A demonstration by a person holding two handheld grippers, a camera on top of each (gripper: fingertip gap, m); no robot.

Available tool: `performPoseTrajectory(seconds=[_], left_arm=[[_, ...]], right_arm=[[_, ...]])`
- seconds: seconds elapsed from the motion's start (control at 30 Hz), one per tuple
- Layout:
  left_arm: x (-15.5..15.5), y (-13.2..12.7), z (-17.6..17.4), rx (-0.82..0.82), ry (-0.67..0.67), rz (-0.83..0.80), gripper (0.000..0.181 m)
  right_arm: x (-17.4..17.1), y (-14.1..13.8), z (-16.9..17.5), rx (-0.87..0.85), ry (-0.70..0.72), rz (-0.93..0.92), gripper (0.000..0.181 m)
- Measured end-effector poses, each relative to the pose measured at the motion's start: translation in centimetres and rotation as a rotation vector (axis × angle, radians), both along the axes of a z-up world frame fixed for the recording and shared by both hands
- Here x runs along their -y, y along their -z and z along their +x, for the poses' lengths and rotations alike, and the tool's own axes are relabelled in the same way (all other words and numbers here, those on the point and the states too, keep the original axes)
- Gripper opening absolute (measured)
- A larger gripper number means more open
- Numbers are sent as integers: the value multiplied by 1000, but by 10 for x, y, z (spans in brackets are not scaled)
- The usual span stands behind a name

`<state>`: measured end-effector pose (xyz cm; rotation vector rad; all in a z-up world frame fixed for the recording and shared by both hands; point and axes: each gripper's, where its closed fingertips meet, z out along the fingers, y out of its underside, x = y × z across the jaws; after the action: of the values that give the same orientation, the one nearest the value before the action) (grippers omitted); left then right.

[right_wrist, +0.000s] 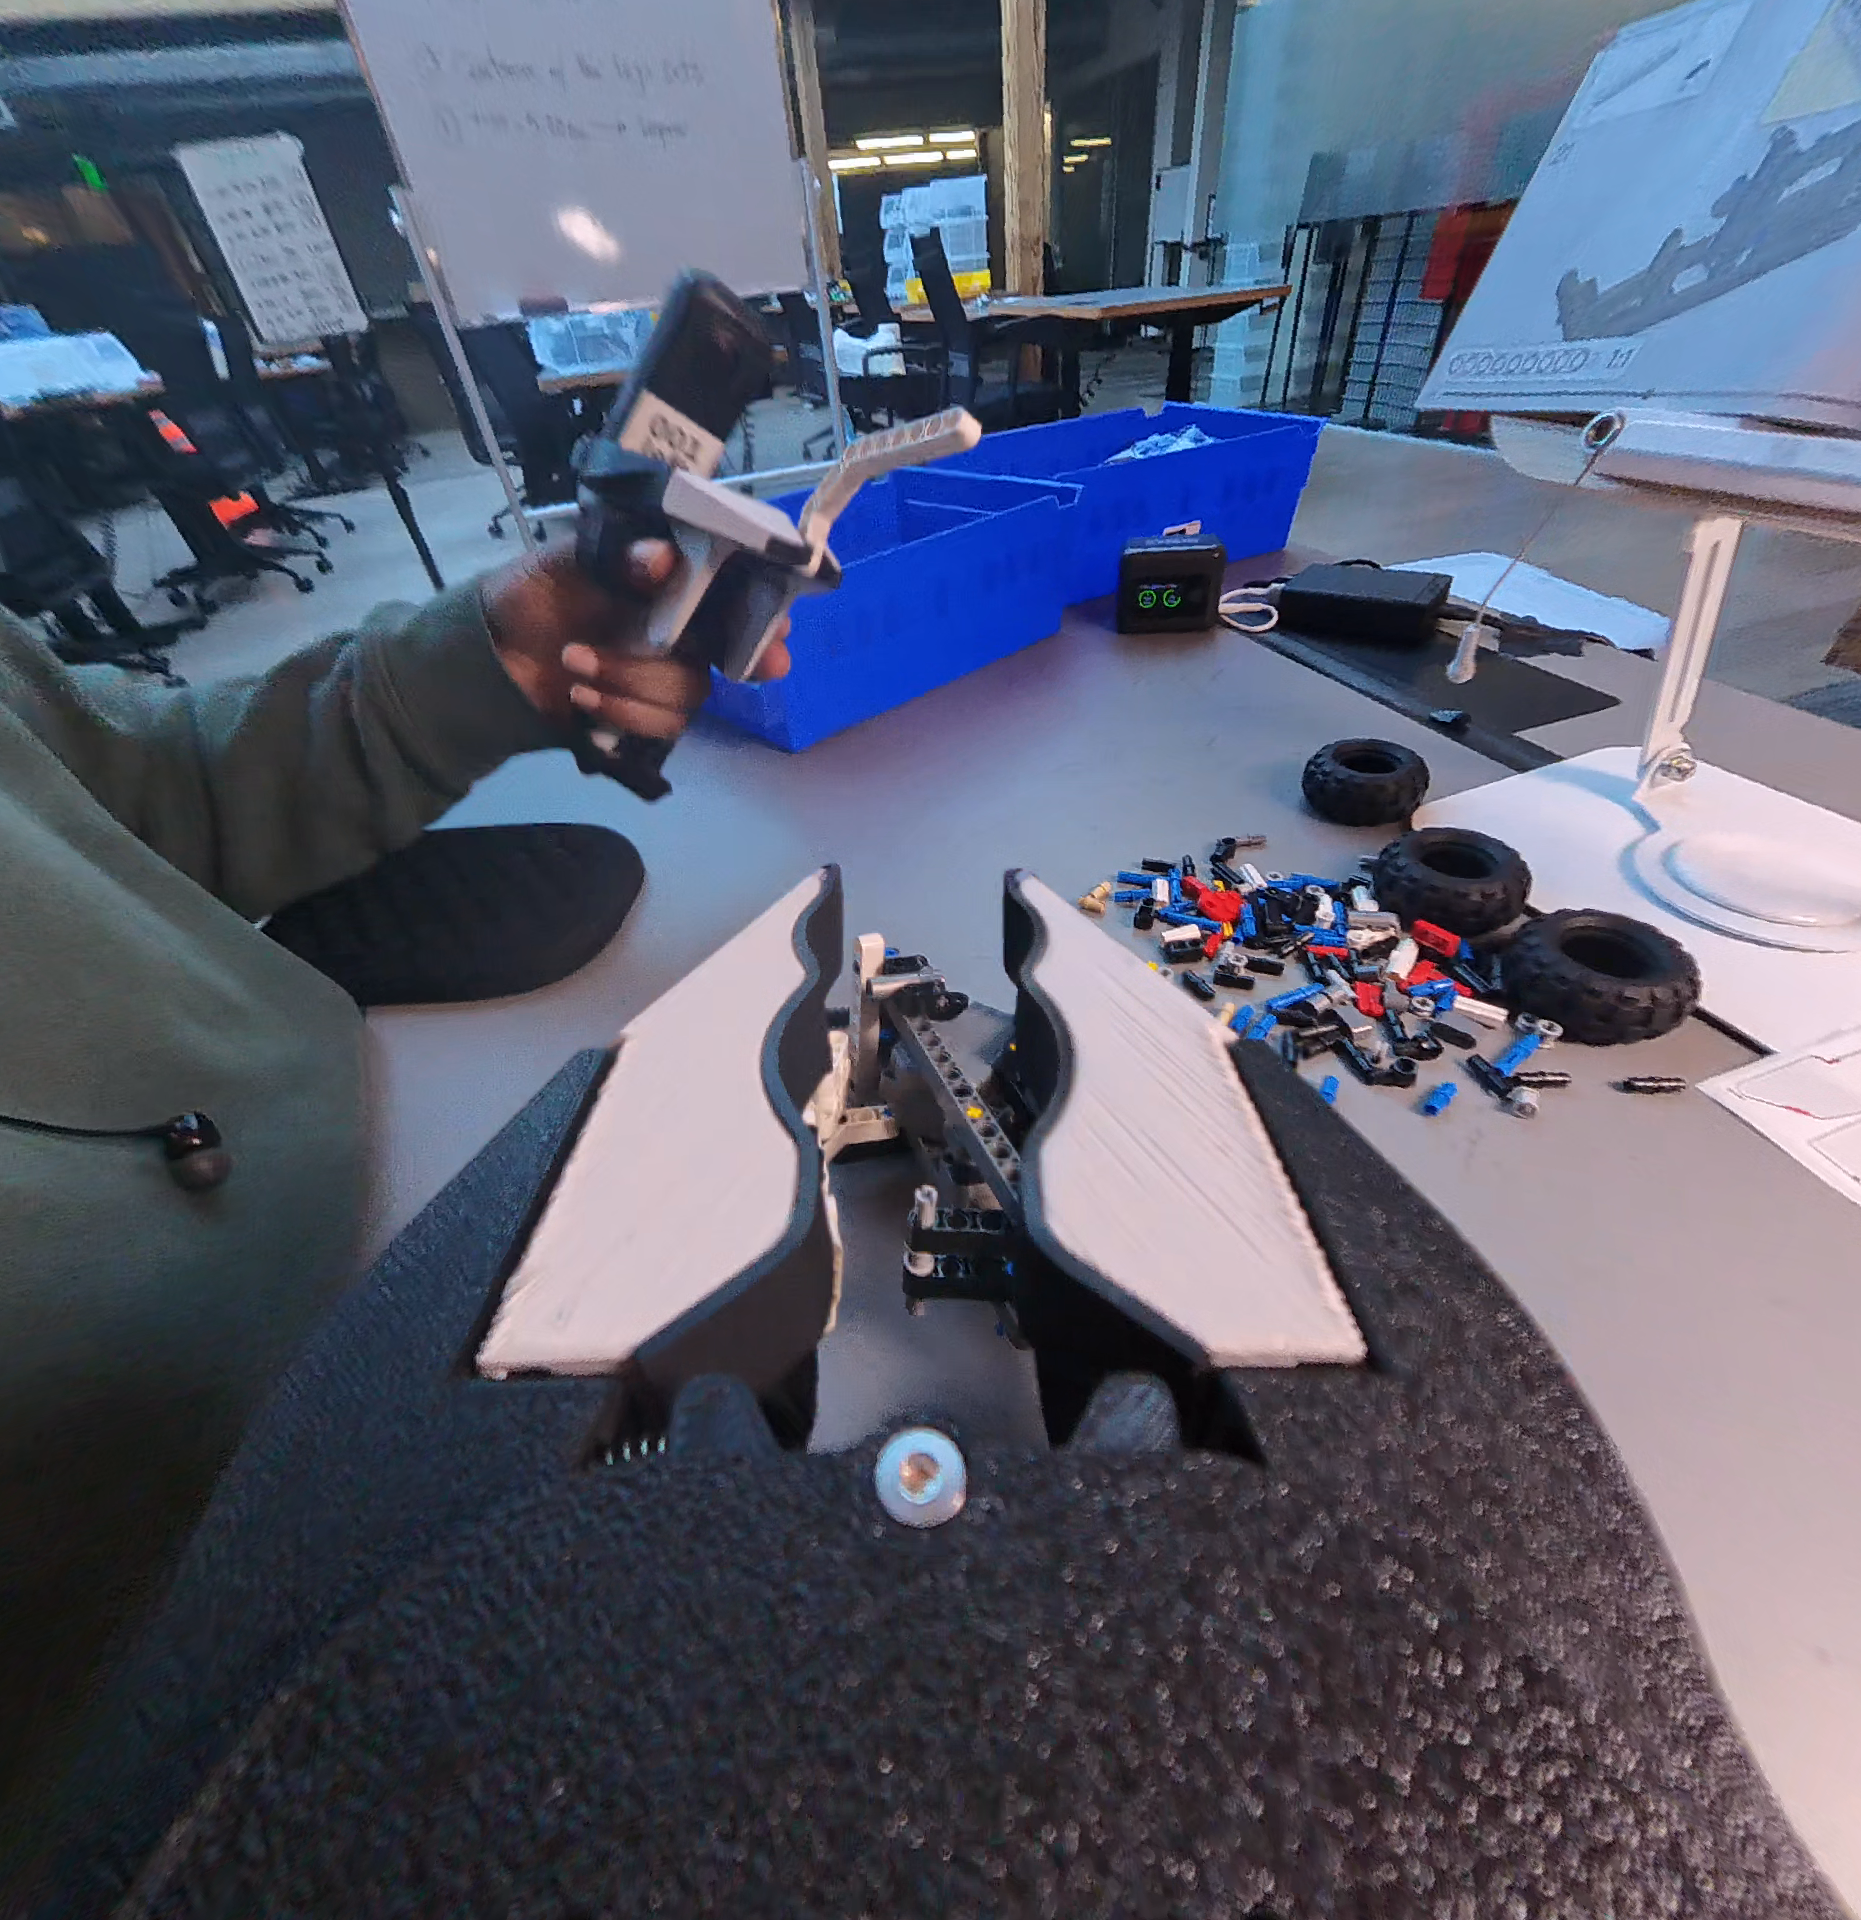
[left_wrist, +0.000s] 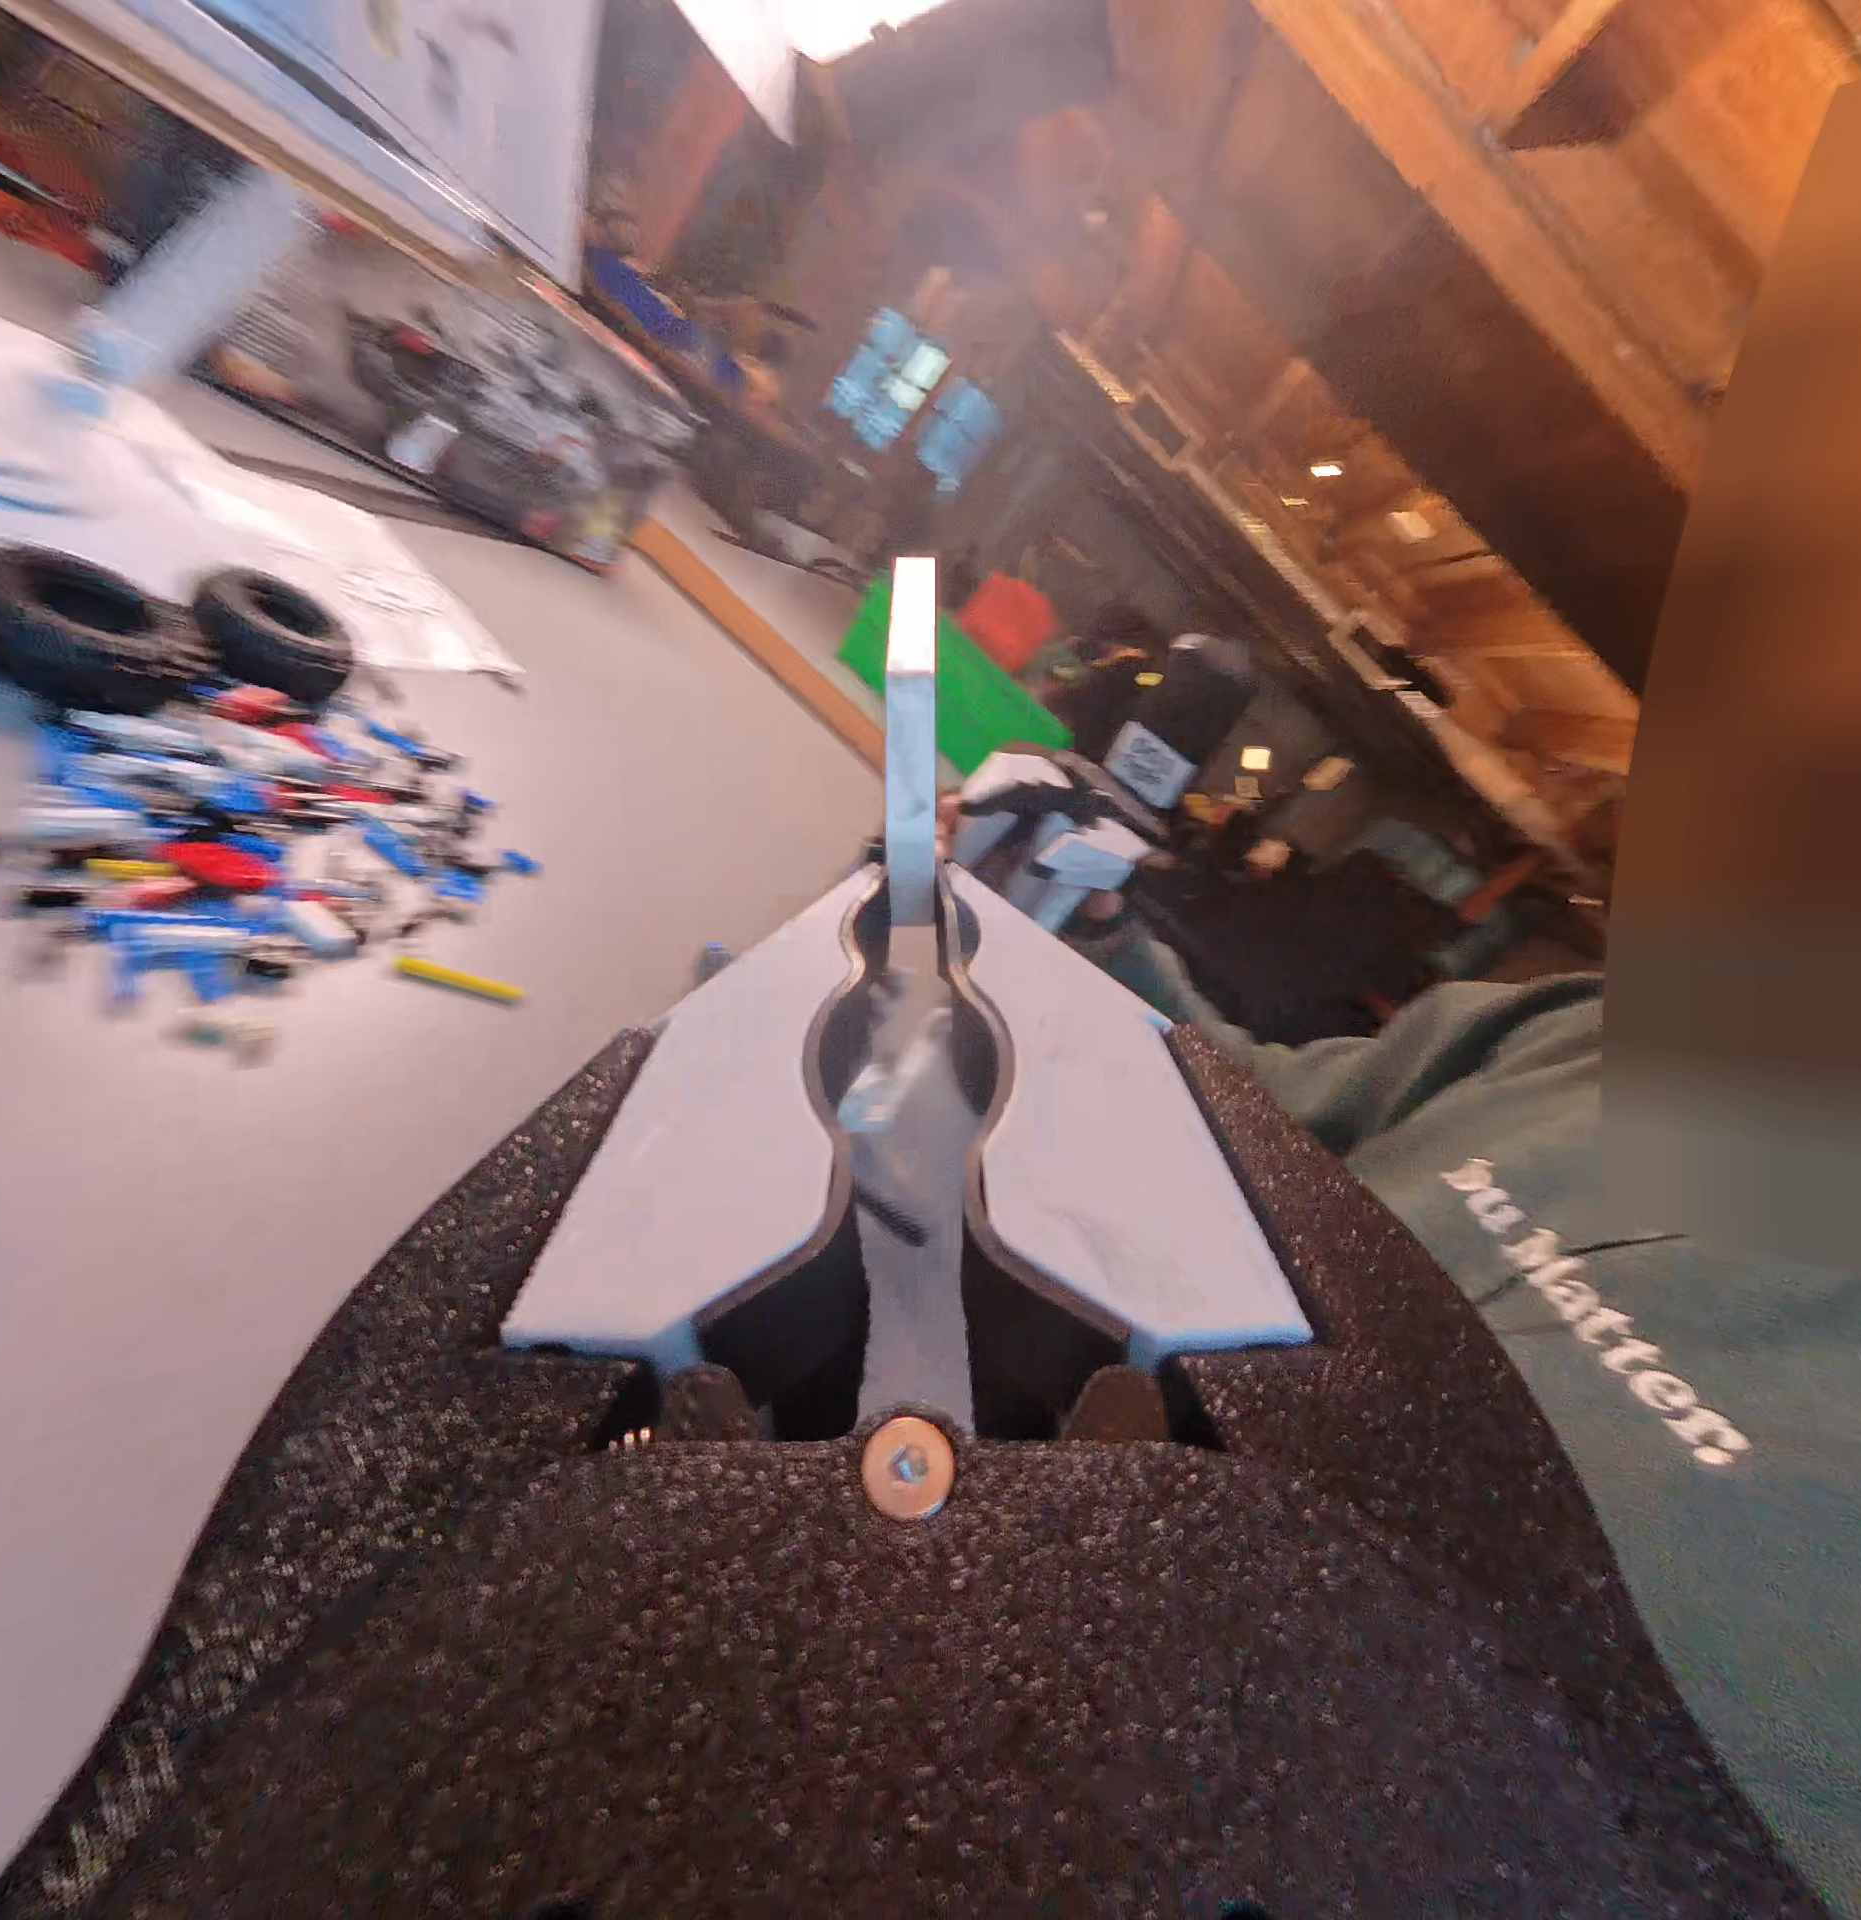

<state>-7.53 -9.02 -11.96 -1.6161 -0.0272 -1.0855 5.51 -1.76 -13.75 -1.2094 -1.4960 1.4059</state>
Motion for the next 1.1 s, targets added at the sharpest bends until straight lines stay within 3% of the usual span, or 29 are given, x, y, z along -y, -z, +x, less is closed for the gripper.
performPoseTrajectory(seconds=[0.13,0.23,0.4,0.47,0.57,0.7,0.77,0.83,0.93,1.1], left_arm=[[40,22,-128,-487,-537,-193,7],[93,39,-206,-715,-807,-418,7],[147,77,-271,-840,-1000,-697,7],[151,87,-279,-853,-1020,-726,7],[146,86,-280,-858,-1045,-696,22],[113,46,-252,-914,-1014,-471,38],[83,23,-210,-956,-885,-310,38],[51,13,-151,-956,-664,-161,39],[15,20,-52,-859,-289,4,43],[-12,58,58,-862,122,97,41]], right_arm=[[-1,10,2,23,7,52,28],[-2,13,2,30,11,73,28],[-2,15,4,39,17,91,29],[-2,18,5,54,14,110,31],[4,24,8,78,-13,158,40],[18,37,13,130,-91,230,42],[26,46,15,162,-138,252,41],[32,56,17,207,-182,276,38],[38,67,19,249,-213,305,32],[35,67,15,265,-193,277,20]])
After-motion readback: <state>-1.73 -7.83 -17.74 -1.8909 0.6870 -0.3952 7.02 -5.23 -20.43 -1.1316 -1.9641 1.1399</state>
